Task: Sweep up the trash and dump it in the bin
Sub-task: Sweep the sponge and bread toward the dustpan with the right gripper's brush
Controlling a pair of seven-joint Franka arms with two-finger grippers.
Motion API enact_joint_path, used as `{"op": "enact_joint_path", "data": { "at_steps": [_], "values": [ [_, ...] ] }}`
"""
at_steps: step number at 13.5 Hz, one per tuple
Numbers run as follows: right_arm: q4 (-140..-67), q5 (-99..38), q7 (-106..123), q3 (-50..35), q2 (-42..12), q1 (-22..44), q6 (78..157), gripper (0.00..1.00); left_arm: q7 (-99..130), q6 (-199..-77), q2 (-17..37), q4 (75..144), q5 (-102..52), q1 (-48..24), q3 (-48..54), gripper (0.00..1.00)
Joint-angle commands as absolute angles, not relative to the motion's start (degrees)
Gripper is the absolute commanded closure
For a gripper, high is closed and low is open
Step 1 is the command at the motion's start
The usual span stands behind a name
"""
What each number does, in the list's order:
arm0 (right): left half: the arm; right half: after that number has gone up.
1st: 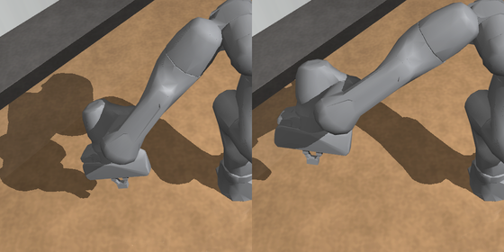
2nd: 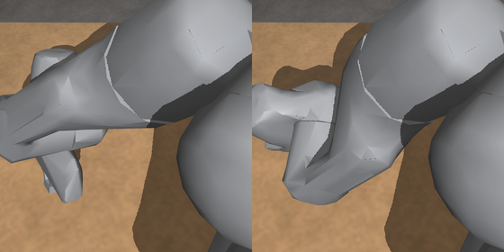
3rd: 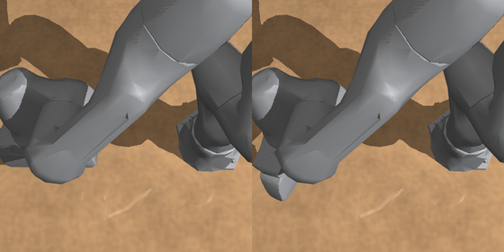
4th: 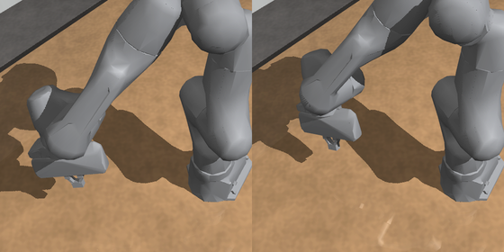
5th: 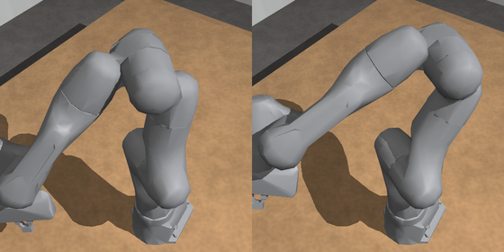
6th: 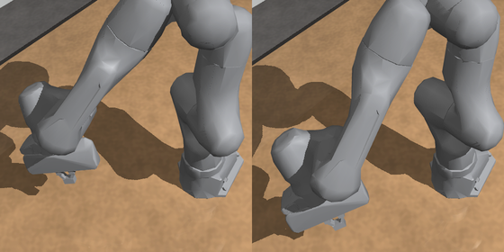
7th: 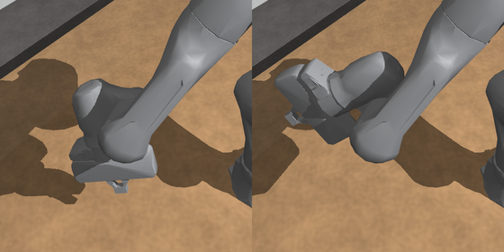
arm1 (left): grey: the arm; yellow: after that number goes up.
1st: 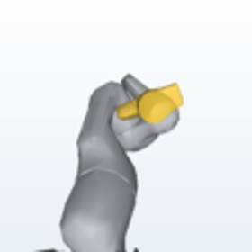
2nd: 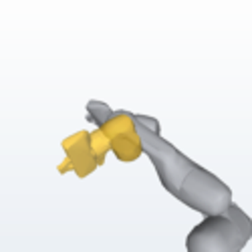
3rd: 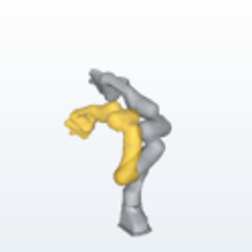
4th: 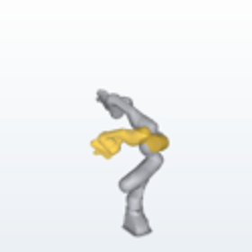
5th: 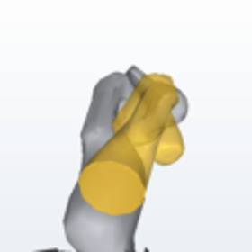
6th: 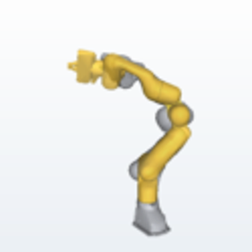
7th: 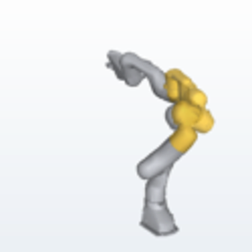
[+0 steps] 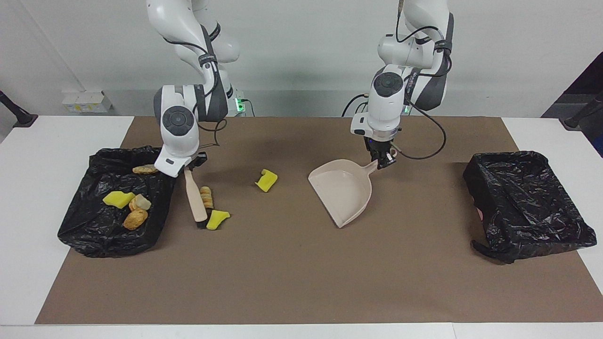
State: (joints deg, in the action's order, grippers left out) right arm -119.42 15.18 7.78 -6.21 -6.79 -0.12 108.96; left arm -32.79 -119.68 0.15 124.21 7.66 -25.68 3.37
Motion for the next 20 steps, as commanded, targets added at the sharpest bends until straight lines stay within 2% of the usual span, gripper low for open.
{"op": "enact_joint_path", "data": {
  "at_steps": [1, 8, 17, 20],
  "values": [
    [-120.06, 11.0, 2.4, -6.33, -6.76, 3.41, 109.78, 1.0, -31.2, -121.38, -1.05, 126.04, 6.86, -26.89, 2.55, 1.0],
    [-118.66, 1.07, -12.9, -6.33, -10.89, 15.02, 114.25, 1.0, -29.62, -121.02, -1.05, 125.95, 5.1, -27.51, 2.55, 1.0],
    [-116.72, -9.13, -15.03, -6.59, -11.16, 25.39, 118.3, 1.0, -28.92, -121.03, -1.05, 125.95, 5.1, -27.51, 2.55, 1.0],
    [-115.49, -16.41, -14.77, -6.59, -11.25, 28.03, 119.79, 1.0, -28.65, -120.68, -1.14, 125.95, 5.1, -27.6, 2.55, 1.0]
  ]
}}
